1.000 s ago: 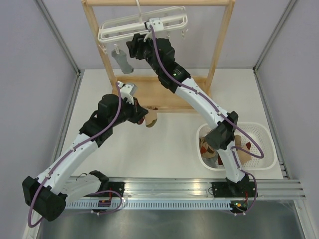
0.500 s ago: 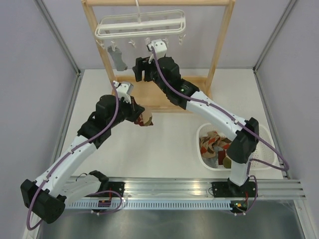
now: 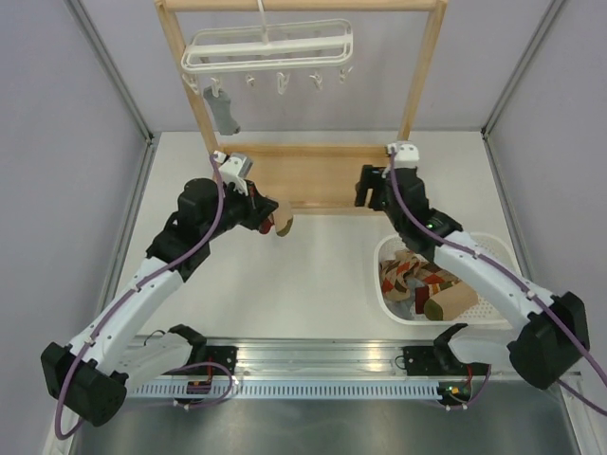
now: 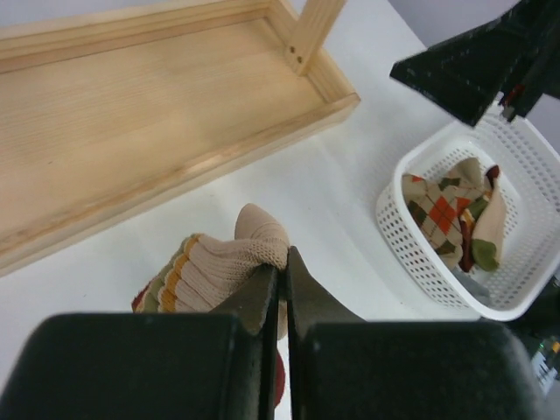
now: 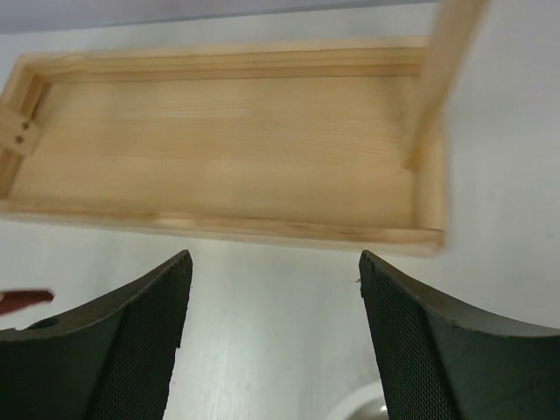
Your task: Remove the socks clipped to the hanger
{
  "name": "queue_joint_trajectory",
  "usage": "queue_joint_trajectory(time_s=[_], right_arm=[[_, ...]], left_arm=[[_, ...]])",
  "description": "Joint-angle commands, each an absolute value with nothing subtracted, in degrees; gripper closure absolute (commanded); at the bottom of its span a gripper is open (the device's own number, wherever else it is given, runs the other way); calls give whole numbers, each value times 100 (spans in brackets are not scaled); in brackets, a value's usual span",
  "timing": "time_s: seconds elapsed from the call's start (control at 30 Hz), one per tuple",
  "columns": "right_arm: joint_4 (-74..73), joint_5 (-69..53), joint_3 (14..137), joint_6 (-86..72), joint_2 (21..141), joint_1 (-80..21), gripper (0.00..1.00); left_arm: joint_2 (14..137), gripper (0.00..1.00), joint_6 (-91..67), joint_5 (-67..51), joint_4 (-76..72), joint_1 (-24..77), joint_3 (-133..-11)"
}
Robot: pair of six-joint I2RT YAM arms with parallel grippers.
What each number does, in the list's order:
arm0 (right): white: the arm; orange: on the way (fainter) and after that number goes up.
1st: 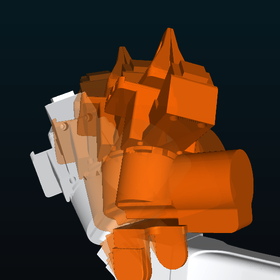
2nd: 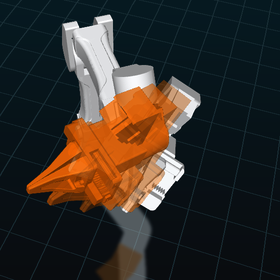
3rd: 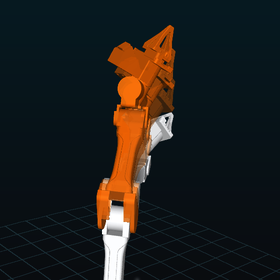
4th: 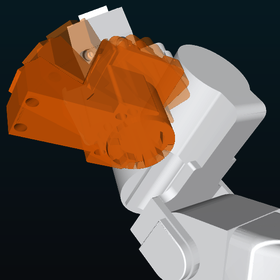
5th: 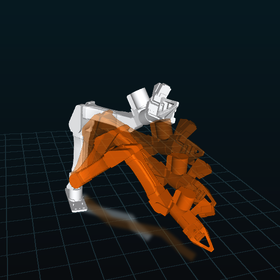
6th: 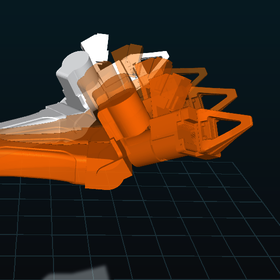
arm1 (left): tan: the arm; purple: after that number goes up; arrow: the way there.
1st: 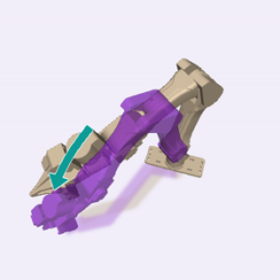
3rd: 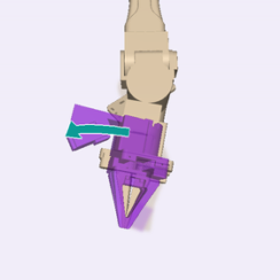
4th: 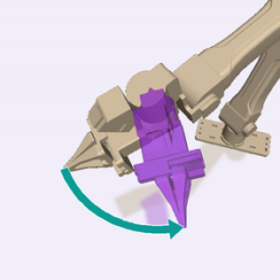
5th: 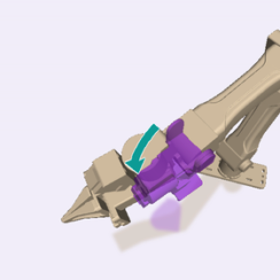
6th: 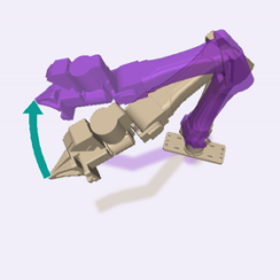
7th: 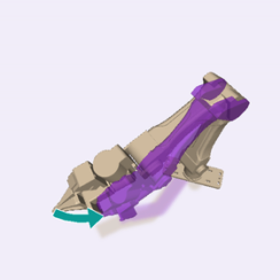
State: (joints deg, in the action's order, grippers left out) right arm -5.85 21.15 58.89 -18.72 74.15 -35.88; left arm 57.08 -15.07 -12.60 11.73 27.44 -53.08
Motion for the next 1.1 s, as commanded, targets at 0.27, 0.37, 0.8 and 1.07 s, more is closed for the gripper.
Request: queue_joint_trajectory(time_s=[0.27,0.37,0.8,1.07], right_arm=[[-1151,2197,4879,-2557,5020,-1373,17],[-1309,2075,4817,-2654,4598,-836,15],[-1951,2689,5124,-2540,3490,-439,11],[-2118,2698,5212,-2338,3393,-439,10]], left_arm=[[6484,98,-1680,-3008,-431,3880,-5843],[6959,98,-1635,-2769,-457,4646,-6449],[10422,98,-1960,-2733,-958,6521,-9412],[11197,94,-2048,-2532,-984,6750,-9940]])
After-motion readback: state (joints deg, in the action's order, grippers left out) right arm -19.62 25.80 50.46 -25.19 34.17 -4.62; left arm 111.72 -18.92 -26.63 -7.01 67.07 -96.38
